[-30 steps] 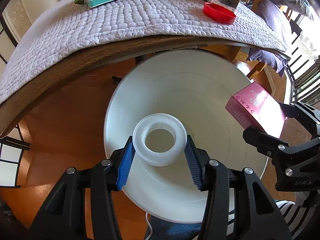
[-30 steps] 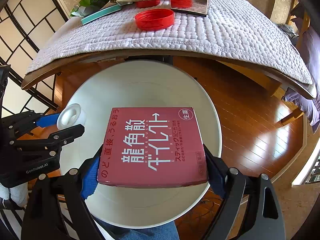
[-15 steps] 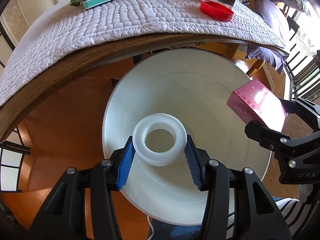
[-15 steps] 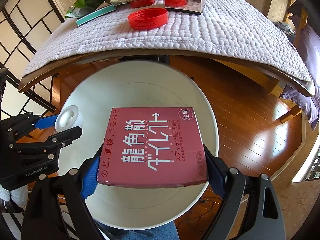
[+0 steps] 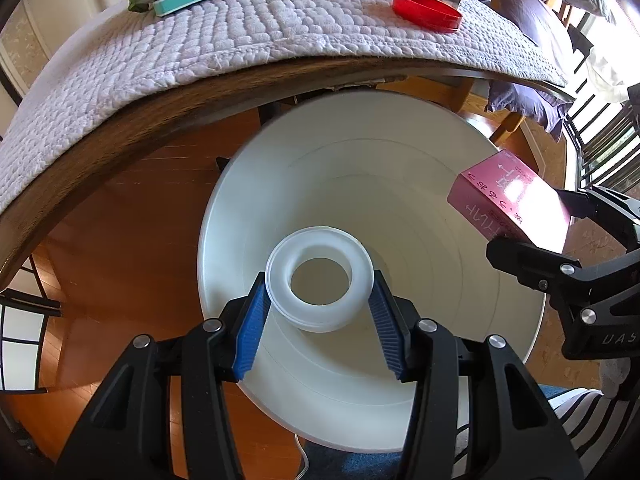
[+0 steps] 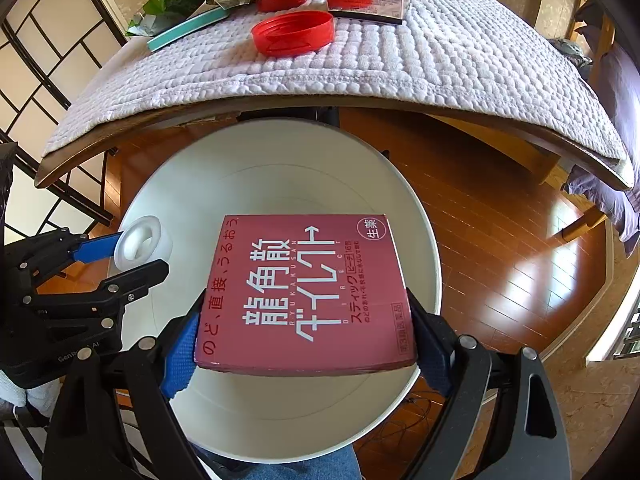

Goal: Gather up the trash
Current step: 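Carry the tape roll and red box over the white trash bin with both tools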

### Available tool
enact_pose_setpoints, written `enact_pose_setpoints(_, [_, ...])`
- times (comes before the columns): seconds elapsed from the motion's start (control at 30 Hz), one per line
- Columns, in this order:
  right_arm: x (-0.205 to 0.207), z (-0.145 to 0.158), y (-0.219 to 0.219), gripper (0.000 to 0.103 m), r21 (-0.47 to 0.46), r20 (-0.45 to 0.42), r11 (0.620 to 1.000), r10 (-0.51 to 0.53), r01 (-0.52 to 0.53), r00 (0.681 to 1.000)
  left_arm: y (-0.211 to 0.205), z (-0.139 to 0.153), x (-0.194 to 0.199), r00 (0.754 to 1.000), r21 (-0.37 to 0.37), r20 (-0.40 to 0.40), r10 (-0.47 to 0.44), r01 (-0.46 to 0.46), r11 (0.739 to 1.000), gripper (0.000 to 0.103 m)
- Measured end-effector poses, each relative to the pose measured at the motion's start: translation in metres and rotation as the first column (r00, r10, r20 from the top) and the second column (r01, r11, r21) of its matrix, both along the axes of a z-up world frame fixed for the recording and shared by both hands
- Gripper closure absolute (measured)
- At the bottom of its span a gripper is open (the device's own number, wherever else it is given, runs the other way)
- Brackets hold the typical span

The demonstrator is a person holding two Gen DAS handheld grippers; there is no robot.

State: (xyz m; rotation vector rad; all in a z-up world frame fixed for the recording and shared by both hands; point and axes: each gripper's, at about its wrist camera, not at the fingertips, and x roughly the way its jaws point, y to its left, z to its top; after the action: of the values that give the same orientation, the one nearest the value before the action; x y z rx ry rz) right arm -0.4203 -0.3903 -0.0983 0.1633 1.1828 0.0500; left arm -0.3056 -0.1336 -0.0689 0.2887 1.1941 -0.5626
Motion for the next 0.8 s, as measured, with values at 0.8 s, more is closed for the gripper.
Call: enact_pose_setpoints(0.8, [0.0029,-0.0046,-0.002,0.016,-0.001,-0.007,1.0,-0.003,0.003,1.0,-0.0061,-0.0072,0.0019,1.0,0.012,-0.005,-0.015,0.015,1.0,0.051])
